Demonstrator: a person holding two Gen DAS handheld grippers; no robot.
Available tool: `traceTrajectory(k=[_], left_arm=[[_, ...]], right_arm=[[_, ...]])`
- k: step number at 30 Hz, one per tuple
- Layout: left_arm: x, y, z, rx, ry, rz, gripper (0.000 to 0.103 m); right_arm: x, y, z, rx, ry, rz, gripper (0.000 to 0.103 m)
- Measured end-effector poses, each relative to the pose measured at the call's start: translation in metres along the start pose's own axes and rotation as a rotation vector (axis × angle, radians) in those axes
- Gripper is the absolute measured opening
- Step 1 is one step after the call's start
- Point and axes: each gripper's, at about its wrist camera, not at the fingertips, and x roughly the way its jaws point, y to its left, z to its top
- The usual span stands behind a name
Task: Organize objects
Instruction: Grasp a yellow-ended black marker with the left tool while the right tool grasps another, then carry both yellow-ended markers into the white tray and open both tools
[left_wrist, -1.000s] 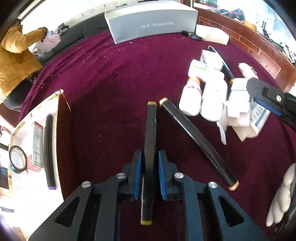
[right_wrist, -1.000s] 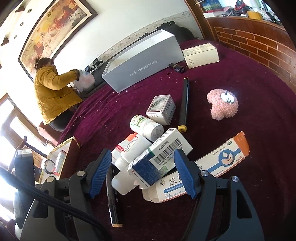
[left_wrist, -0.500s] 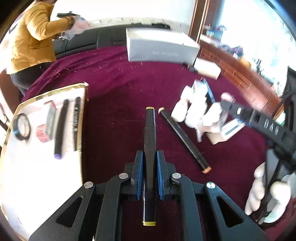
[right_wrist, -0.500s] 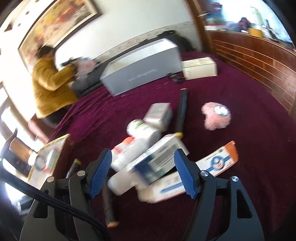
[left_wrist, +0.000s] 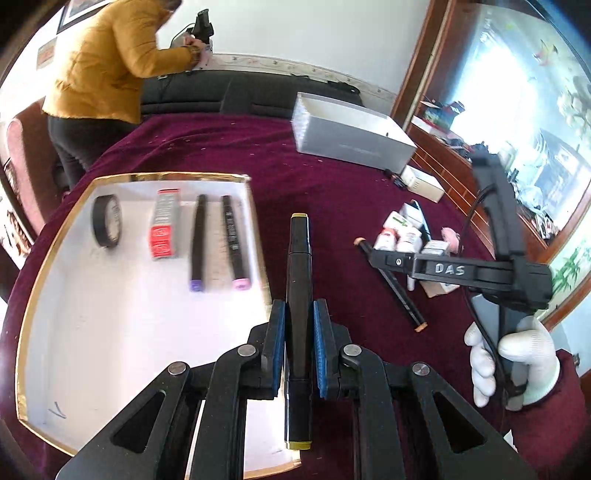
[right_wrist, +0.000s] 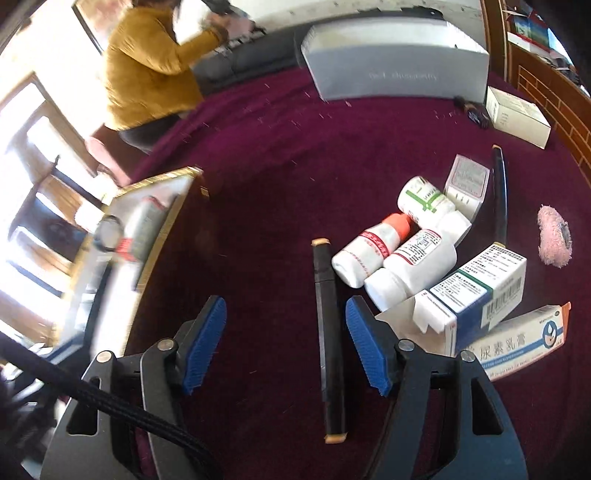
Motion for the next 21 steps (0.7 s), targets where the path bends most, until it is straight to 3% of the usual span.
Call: traceTrajectory(k=[6, 10, 13, 16, 21], left_arm=[[-0.001, 0.028, -0.002, -0.051, -0.005, 0.004, 0.011], [-0.001, 0.043, -0.004, -0.076, -0.005, 0.009, 0.011], [-0.002, 0.053, -0.005, -0.097, -0.007, 0.012, 0.011], [-0.005, 0.060, -0.006, -0.109, -0.011, 0.018, 0.011], [-0.012, 0.069, -0.007, -0.124, -0.021, 0.028, 0.012]], right_arm=[[0.020, 0.010, -0.003, -0.055, 0.040, -0.165, 0.046], [0.031, 0.015, -0.004, -0.088, 0.061, -0.264, 0.023], [0.032, 0.016, -0.007, -0.097, 0.042, -0.310, 0.013], [0.028, 0.011, -0.008, -0.054, 0.028, -0.271, 0.012], [0.011, 0.001, -0.014, 0.060, -0.001, -0.106, 0.012]])
